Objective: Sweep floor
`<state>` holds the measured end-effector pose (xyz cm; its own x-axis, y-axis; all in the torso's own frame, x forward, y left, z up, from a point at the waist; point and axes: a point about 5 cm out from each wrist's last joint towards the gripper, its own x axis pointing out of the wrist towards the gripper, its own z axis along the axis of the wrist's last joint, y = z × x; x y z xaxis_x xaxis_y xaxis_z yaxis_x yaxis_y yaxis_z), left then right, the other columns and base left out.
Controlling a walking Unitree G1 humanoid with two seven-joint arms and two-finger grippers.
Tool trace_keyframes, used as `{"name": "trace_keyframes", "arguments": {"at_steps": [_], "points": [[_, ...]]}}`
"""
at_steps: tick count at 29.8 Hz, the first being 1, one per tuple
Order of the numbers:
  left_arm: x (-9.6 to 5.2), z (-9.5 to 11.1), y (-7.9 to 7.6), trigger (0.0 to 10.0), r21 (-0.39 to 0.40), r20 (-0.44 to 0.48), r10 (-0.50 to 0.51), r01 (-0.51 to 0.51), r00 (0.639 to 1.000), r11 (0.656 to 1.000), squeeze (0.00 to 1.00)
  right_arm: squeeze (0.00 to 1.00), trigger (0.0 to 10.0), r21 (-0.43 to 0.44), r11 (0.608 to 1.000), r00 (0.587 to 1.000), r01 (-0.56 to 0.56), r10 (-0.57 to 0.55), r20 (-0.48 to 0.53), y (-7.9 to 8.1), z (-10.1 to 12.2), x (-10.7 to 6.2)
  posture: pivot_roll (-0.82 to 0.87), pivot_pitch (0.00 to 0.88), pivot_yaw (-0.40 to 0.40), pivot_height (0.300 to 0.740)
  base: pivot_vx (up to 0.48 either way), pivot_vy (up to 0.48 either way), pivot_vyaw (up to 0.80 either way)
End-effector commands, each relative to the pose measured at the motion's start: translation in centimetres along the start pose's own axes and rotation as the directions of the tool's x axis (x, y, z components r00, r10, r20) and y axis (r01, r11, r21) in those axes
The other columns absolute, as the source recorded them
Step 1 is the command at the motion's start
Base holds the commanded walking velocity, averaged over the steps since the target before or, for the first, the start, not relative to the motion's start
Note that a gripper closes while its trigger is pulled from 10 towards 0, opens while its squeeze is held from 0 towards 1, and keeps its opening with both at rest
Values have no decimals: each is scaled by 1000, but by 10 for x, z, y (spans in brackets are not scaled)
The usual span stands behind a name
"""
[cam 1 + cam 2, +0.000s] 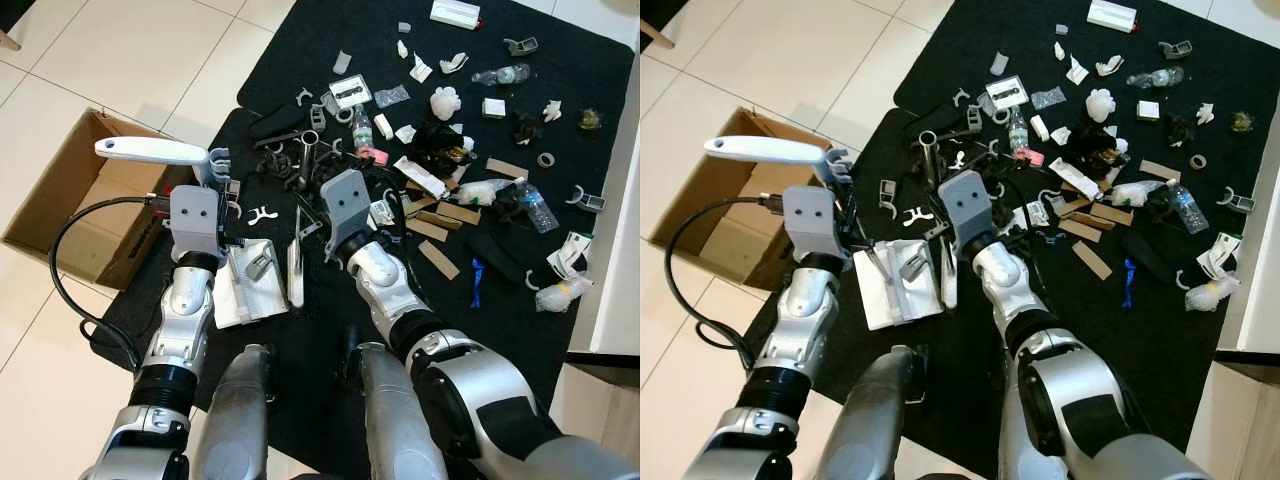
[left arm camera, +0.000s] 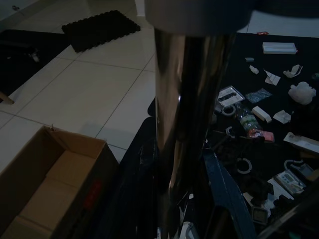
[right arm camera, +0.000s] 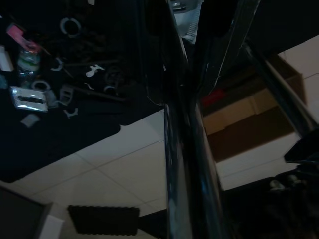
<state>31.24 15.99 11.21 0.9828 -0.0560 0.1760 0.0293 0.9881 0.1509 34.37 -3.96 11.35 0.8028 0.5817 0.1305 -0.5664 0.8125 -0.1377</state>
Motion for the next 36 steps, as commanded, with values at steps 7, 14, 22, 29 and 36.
{"name": "trace_keyframes", "arguments": {"at_steps": [7,14,22,29,36], "points": [[-3,-15,-4,10000,-4,-77,-1,1,997,1000,0,0,10000,347,937,998,-33,49,-36,2,-4,5,155,379,-38,740,0,0,0],[0,-15,-5,10000,-3,-77,-2,1,997,1000,0,0,10000,478,878,1000,-5,19,-25,-4,-4,6,154,368,-39,740,0,0,0],[1,-16,-4,10000,3,-81,-2,2,997,1000,0,0,10000,454,891,997,3,-37,67,-17,10,8,153,356,-36,740,0,0,0],[3,-17,-3,10000,13,-84,-4,5,996,1000,0,0,10000,294,956,932,-6,-101,348,-39,59,11,143,333,-30,740,0,0,0],[6,-19,-3,10000,18,-104,-2,4,995,1000,0,0,10000,266,962,890,54,-167,425,-53,77,10,142,314,-22,740,0,0,0]]}}
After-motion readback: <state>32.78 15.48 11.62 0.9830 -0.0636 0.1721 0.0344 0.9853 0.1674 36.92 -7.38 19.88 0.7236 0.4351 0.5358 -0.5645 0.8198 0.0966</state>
